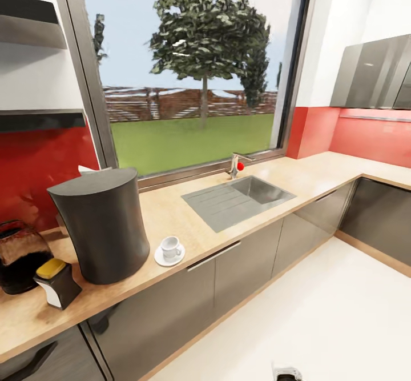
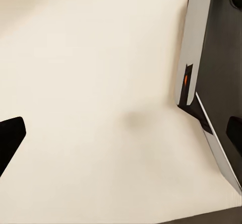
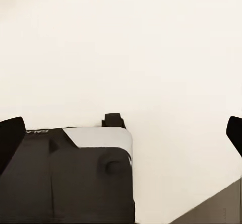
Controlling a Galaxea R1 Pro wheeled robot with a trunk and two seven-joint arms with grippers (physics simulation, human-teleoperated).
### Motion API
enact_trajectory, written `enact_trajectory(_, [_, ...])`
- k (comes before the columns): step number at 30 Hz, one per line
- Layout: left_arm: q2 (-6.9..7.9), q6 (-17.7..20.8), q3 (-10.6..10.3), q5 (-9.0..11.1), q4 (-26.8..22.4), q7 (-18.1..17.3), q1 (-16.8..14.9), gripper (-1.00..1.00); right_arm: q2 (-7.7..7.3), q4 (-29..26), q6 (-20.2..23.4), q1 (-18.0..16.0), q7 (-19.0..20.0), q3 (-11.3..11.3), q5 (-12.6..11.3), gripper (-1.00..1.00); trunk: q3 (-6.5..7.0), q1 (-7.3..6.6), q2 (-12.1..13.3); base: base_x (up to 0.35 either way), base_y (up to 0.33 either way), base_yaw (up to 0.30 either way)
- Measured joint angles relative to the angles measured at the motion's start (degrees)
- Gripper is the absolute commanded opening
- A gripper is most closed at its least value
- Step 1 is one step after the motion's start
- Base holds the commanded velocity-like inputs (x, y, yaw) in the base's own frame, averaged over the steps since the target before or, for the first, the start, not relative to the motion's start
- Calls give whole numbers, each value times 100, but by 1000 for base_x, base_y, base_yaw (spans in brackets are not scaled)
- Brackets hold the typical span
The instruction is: Set up a coffee station on the kitchen countertop: keep the coffee maker on the countertop, move the bottle of coffee from the kitchen shelf to the counter next to the coffee maker, place a paper coffee filter on top of the coffee maker, put the saucer next to the coffee maker with the coffee cup on the saucer, and place the electric kettle next to the coffee maker.
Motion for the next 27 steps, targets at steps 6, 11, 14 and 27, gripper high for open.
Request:
enact_trajectory(6, [-38,-60,8,35,-7,0,-4,100,-1,32,-557,1230,1058,3,441,100,0,0,0,0,0,0])
enact_trajectory(11, [-49,-259,20,53,-7,0,-5,100,-3,26,-1248,1788,1473,6,474,100,1,0,0,0,0,0])
enact_trajectory(14, [-50,-277,25,60,-6,0,-5,100,-3,21,-1394,1872,1508,3,469,100,1,1,0,0,0,0])
enact_trajectory(27, [-44,-258,45,54,-6,9,-5,100,51,25,-1391,1901,1515,11,478,100,1,1,0,0,0,0])
